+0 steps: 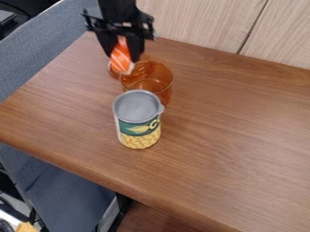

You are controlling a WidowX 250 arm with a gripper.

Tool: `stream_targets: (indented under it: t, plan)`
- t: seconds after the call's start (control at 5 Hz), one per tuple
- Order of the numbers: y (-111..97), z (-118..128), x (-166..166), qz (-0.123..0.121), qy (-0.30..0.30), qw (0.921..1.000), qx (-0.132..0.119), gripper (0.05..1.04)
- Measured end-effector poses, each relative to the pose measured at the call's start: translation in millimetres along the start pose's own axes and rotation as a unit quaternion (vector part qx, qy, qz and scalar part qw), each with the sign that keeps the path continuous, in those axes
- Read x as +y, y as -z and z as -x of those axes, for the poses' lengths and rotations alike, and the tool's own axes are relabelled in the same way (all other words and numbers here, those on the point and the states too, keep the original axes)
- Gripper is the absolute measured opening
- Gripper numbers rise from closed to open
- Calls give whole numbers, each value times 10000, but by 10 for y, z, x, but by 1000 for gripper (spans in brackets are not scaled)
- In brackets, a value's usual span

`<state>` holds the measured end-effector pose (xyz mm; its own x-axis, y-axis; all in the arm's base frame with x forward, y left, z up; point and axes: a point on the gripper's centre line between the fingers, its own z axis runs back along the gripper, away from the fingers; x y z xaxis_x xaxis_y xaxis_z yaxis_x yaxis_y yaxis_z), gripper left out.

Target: Placed the roll inside the brown transparent bowl

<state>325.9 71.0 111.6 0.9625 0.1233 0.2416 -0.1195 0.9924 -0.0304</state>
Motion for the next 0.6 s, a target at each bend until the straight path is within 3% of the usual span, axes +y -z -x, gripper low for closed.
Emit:
stream_targets:
  t: [0.6]
  plan:
    - [304,-43,-63,-62,107,9998,134,581]
